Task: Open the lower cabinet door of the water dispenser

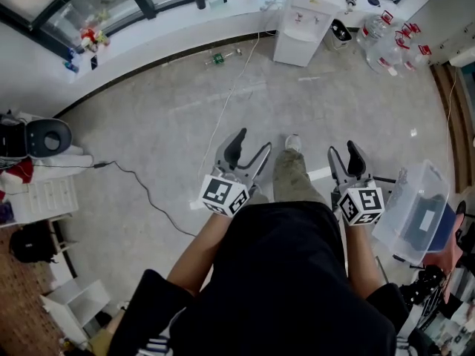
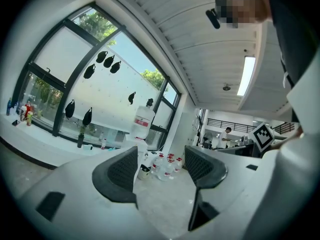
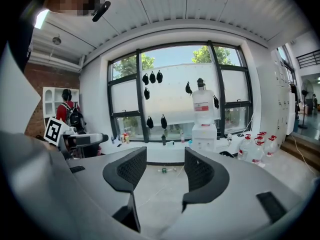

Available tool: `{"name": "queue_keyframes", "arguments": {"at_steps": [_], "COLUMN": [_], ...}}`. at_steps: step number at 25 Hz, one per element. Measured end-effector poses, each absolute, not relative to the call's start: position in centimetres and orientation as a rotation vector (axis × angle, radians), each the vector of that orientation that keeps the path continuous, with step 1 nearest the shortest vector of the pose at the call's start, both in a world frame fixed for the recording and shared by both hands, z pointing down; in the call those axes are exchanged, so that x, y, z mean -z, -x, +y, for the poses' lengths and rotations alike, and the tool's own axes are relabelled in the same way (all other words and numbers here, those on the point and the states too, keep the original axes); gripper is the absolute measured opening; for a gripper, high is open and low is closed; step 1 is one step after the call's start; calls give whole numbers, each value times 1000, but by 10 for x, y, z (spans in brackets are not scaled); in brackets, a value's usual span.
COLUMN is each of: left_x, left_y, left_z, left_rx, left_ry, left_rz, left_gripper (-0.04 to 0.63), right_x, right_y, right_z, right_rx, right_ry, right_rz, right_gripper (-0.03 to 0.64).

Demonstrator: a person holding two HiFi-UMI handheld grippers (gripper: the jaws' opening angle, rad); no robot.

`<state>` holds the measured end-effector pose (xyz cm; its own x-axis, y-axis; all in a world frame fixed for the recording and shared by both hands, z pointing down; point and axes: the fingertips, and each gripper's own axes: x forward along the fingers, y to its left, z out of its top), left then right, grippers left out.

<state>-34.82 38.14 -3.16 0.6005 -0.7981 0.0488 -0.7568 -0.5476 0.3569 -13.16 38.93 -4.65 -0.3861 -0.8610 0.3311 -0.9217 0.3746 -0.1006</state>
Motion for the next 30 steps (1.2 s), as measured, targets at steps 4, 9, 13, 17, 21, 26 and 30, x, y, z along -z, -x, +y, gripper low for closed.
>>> {"name": "queue_keyframes", "arguments": {"at_steps": [4, 9, 13, 17, 21, 26, 30], "left_x": [29, 19, 9, 9, 0, -10, -12], "left_y": [345, 329, 309, 281, 261, 241, 216], "left_z": [357, 306, 257, 203, 151, 95, 59], "left_rx": [144, 93, 40, 5, -32, -79, -116], "left_ry": [-2490, -2496, -2464, -2473, -2455, -2399, -2417], "left_rz": [-1273, -1279, -1266, -1256, -1299, -1319, -1302], "left_gripper": [273, 273, 275, 275, 275, 275, 275], "right_x": [38, 23, 7, -3, -14, -14, -14], "right_y": [133, 121, 97, 71, 44, 15, -11], "right_z": [360, 304, 252, 194, 140, 82, 52], "right_rx": [-412, -411, -473, -502, -533, -537, -550], "right_ry": [-1583, -1576, -1595, -1585, -1563, -1545, -1538], "right_rz": [-2442, -2466, -2452, -2456, -2442, -2436, -2440], "right_gripper": [206, 206, 206, 206, 206, 206, 206]}}
